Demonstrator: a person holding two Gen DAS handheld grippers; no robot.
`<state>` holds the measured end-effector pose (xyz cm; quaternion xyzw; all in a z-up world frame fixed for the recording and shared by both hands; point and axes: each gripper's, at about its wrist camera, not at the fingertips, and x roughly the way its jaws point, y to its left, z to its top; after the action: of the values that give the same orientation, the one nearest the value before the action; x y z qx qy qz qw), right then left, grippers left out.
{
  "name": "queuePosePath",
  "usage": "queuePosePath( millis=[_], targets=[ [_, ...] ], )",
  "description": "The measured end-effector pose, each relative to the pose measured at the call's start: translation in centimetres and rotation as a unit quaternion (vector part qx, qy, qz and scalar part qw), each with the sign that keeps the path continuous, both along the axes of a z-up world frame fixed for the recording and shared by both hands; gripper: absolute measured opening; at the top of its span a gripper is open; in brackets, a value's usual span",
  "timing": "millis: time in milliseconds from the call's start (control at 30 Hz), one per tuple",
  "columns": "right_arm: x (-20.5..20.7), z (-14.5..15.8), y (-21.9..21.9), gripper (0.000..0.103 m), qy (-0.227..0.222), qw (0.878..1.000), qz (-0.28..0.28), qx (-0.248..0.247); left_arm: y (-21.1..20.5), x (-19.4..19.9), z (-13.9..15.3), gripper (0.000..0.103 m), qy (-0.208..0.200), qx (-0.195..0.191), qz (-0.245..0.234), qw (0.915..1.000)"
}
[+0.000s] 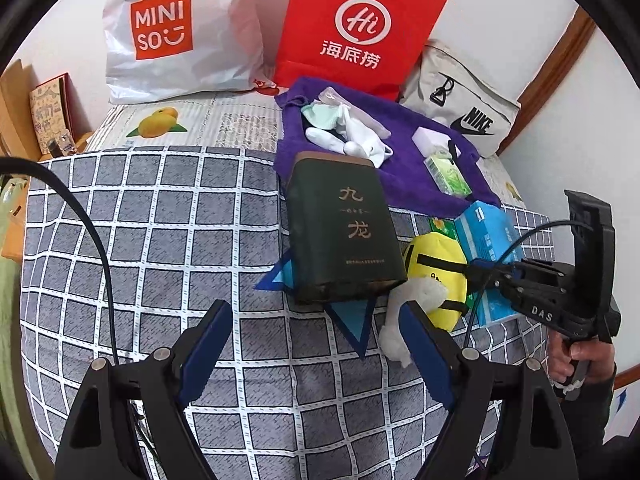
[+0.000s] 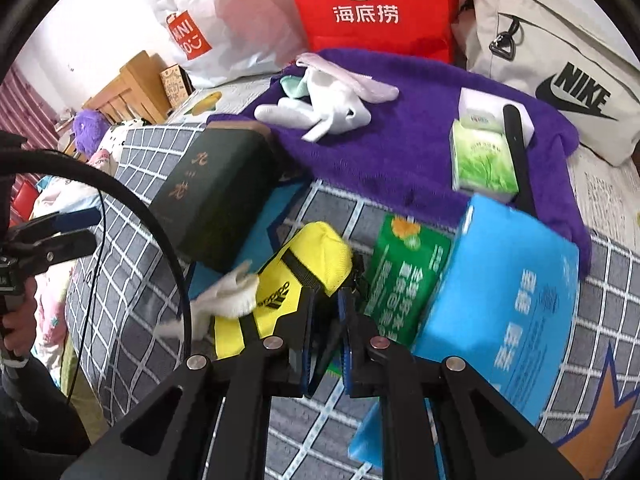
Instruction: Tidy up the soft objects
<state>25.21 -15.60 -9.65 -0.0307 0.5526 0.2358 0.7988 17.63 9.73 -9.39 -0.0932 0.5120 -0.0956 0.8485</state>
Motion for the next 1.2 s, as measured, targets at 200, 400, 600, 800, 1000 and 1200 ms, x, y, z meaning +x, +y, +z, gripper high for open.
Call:
queuePosePath(
  millis=[200, 400, 600, 800, 1000, 1200],
  targets=[
    [-1.7, -0.4, -0.1, 0.014, 0.015, 1.0, 0.008, -0.012, -0.8, 0.0, 0.1, 0.084, 0.002, 0.006, -0.011, 0.9999],
    [-4.1, 0.7, 0.3, 0.051, -0.001, 0.999, 0.032, -0.029, -1.3, 0.0, -0.1, 0.084, 0.006, 0.008, -0.016, 0.9998],
    [-4.1, 0.2, 2.1, 0.054, 0.004, 0.998, 0.042, -0.038, -1.7, -0.1, -0.3, 0.084, 0.008, 0.011, -0.023, 0.9996],
    [-4.1, -0.5, 3.4, 0.057, 0.026, 0.999, 0.035, -0.03, -1.2, -0.8, -0.5, 0.084, 0.002, 0.009, -0.027, 0.9996],
    [-3.5, -1.6, 3.0, 0.066, 0.051, 0.998, -0.01, -0.022, -1.9, -1.0, -2.0, 0.084, 0.018, 0.004, -0.043, 0.9989],
    [-1.9, -1.3, 2.7, 0.067, 0.056, 0.996, -0.07, -0.004, -1.6, -1.3, -1.9, 0.084, 0.015, 0.005, -0.04, 0.9991]
  ],
)
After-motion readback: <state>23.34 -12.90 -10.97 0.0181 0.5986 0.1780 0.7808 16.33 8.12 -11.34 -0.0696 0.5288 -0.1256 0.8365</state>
